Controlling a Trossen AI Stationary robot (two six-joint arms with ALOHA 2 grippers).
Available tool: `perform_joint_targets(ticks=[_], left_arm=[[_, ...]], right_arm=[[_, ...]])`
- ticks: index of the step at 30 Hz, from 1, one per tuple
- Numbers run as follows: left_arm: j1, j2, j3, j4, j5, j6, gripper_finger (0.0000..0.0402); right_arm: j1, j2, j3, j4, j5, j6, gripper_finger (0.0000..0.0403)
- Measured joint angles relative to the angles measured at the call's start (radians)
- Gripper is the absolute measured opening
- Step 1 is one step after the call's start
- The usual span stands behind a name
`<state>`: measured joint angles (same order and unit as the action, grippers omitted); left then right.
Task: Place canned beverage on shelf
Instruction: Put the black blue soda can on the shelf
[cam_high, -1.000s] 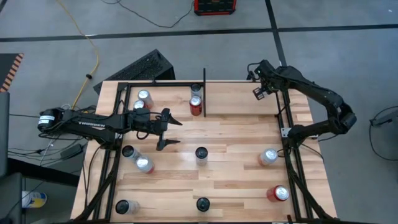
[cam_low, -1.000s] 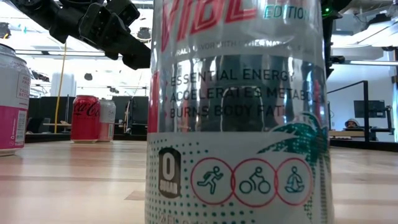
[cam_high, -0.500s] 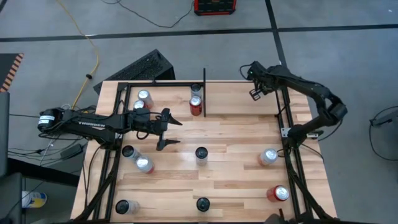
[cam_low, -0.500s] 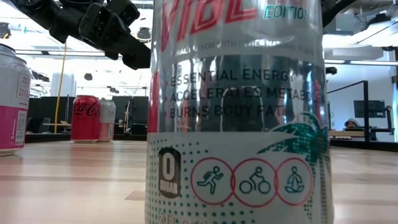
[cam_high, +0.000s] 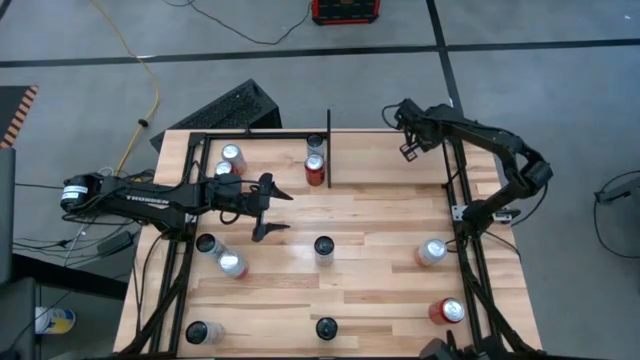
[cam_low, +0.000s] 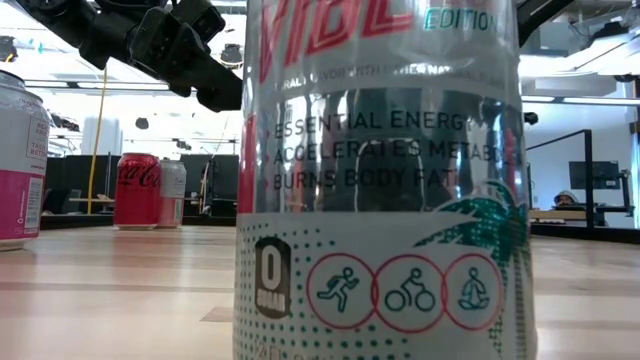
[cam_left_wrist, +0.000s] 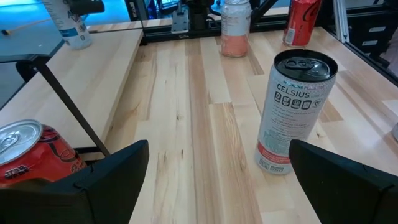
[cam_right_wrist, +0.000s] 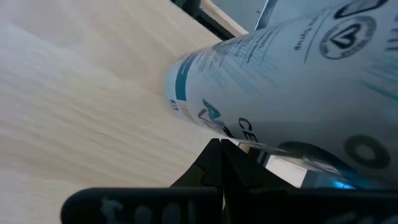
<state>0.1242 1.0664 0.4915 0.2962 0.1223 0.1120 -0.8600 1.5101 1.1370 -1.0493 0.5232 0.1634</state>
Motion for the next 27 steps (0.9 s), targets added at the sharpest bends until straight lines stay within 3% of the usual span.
perform_joint_targets(ticks=[24,27], left_arm=[[0.0,0.0,0.0,0.0,-0.002,-0.004,0.0373],[0.0,0.0,0.0,0.0,-0.002,-0.005,0.0373]], right_arm=[[-0.014,0.0,0.0,0.033,0.0,-0.013,0.002],[0.009,-0.008,0.005,-0.013,-0.04,-0.014,0.002]])
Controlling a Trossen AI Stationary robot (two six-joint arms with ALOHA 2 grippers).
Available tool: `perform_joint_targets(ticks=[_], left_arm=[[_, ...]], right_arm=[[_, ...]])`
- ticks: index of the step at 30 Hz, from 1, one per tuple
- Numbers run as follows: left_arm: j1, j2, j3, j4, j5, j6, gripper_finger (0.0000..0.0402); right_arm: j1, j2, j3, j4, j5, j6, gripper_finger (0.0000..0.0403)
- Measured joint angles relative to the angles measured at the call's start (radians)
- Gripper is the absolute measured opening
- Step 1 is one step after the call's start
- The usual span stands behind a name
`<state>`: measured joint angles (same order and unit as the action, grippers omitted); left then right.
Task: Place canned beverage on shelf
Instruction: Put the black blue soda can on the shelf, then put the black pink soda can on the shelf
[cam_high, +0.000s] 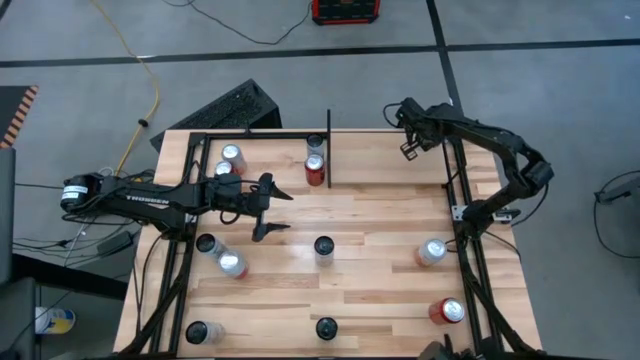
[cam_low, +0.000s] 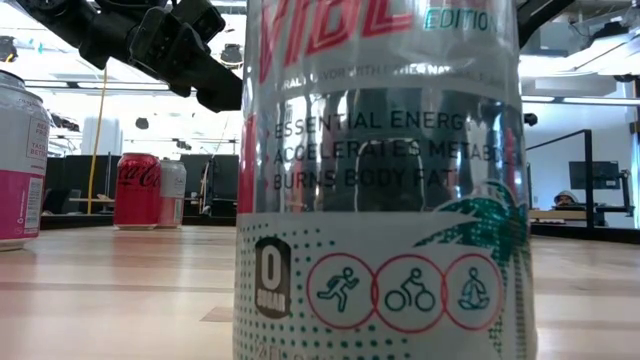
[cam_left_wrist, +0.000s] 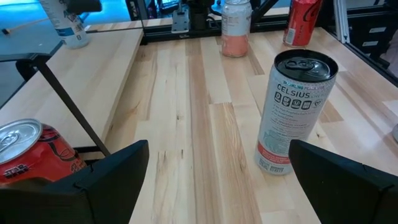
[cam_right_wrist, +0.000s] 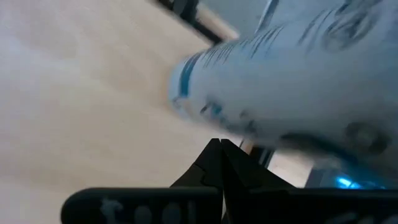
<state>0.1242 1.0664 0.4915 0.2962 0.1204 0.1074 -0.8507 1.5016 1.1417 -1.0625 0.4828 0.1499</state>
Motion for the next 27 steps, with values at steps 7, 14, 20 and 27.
perform_joint_targets(ticks=[7,14,20,27], left_arm=[[0.0,0.0,0.0,0.009,-0.021,0.002,0.0373],[0.0,0.0,0.0,0.009,-0.021,-0.051,0.0373],[0.0,0.0,0.0,-0.011,-0.022,-0.103,0.0373],[0.0,0.0,0.0,-0.028,-0.023,-0.123,0.0373]], right_arm=[[0.199,-0.105,0.047,-0.08,-0.01,0.081,0.002],[0.541,-0.243,0.049,-0.013,-0.011,0.184,0.002],[0.888,-0.244,0.049,0.097,0.131,0.288,0.0021],[1.17,-0.141,0.048,0.374,0.296,0.201,0.0021]])
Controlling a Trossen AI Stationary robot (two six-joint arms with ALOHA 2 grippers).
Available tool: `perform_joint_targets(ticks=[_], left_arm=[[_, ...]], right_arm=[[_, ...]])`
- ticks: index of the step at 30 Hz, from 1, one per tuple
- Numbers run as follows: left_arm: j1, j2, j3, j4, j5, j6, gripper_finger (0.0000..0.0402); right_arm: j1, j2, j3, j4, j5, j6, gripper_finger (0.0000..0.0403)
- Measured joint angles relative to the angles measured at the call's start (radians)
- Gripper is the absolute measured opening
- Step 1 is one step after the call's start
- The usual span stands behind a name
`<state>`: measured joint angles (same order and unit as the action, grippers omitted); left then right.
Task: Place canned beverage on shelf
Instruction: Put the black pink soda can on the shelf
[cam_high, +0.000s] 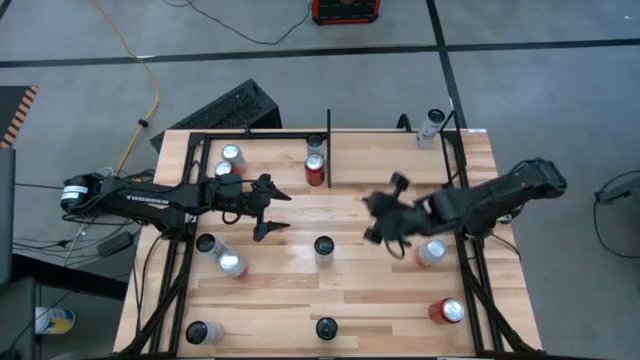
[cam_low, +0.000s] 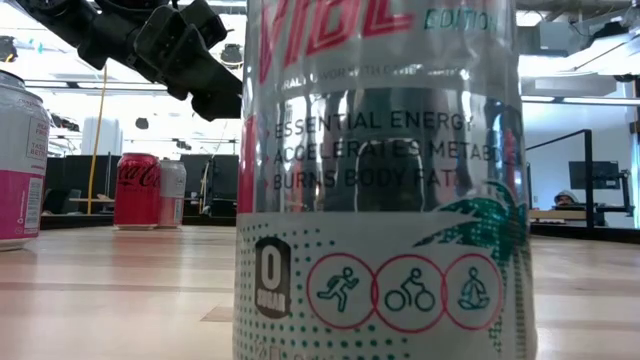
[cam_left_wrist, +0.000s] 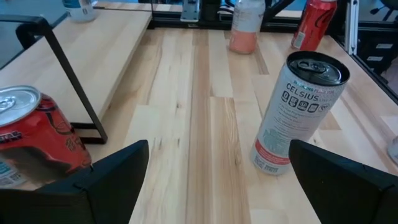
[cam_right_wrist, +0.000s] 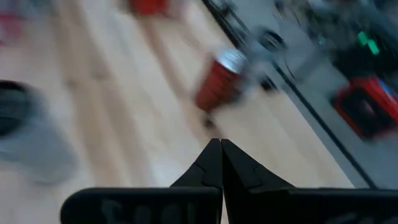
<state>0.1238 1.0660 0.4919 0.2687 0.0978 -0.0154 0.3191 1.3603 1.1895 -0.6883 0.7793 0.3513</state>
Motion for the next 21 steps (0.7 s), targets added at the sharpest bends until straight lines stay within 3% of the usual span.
perform_joint_targets(ticks=[3,7,9,11,16,21], left_arm=[[0.0,0.0,0.0,-0.001,0.0,0.0,0.0373],[0.0,-0.005,0.007,-0.021,0.0,-0.031,0.0373],[-0.008,-0.024,0.04,-0.102,-0.002,-0.05,0.0373],[-0.031,-0.047,0.094,-0.226,-0.003,-0.061,0.0373],[-0.191,-0.089,0.269,-0.545,-0.078,-0.089,0.0373],[-0.434,-0.089,0.398,-0.671,-0.139,-0.186,0.0373]], right_arm=[[0.045,0.055,0.0,0.186,-0.036,-0.162,0.0021],[0.035,0.1,0.0,0.394,-0.336,-0.416,0.0021],[0.022,0.101,-0.021,0.487,-0.493,-0.519,0.0021],[0.005,0.092,-0.067,0.581,-0.579,-0.586,0.0021],[-0.046,0.022,-0.214,0.742,-0.599,-0.646,0.0021],[-0.102,-0.054,-0.346,0.871,-0.678,-0.654,0.0023]])
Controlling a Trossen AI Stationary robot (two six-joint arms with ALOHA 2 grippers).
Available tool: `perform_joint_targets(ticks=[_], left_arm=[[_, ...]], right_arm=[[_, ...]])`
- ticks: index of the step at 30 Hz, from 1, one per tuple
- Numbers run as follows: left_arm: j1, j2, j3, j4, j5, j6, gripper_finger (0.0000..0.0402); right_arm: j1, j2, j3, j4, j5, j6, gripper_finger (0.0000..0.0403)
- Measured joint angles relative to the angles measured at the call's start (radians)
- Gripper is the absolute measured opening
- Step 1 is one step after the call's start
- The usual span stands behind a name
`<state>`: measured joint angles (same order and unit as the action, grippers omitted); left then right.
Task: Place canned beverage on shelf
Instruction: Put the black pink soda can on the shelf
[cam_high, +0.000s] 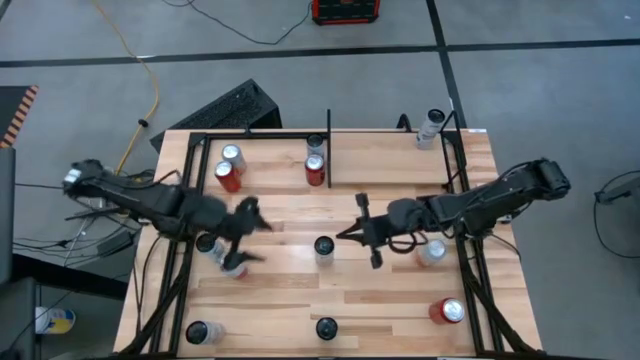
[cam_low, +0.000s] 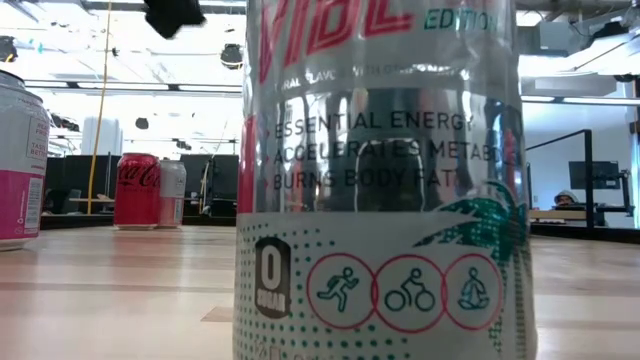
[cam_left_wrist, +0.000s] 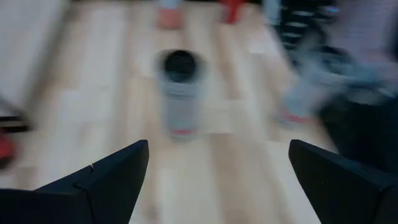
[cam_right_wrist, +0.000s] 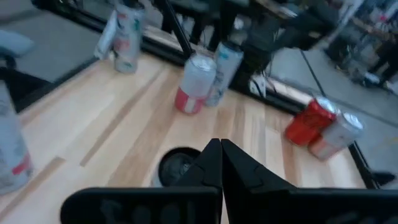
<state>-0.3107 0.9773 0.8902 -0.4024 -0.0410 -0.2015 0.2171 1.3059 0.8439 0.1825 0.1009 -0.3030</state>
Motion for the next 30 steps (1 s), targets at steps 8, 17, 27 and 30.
perform_joint_targets(ticks=[8,17,27,30], left_arm=[[-0.384,0.004,0.038,-0.017,-0.11,-0.272,0.0373],[-0.73,0.072,0.038,0.018,-0.34,-0.509,0.0373],[-0.966,0.14,0.037,-0.011,-0.543,-0.72,0.0373],[-1.01,0.171,0.037,-0.012,-0.595,-0.736,0.0373]], right_arm=[[-0.083,-0.047,-0.053,0.122,-0.094,-0.047,0.0027],[-0.109,-0.041,-0.054,0.169,-0.131,-0.039,0.0027],[-0.086,-0.042,-0.054,0.221,-0.132,-0.011,0.0027],[-0.087,-0.042,-0.054,0.224,-0.131,-0.004,0.0027]])
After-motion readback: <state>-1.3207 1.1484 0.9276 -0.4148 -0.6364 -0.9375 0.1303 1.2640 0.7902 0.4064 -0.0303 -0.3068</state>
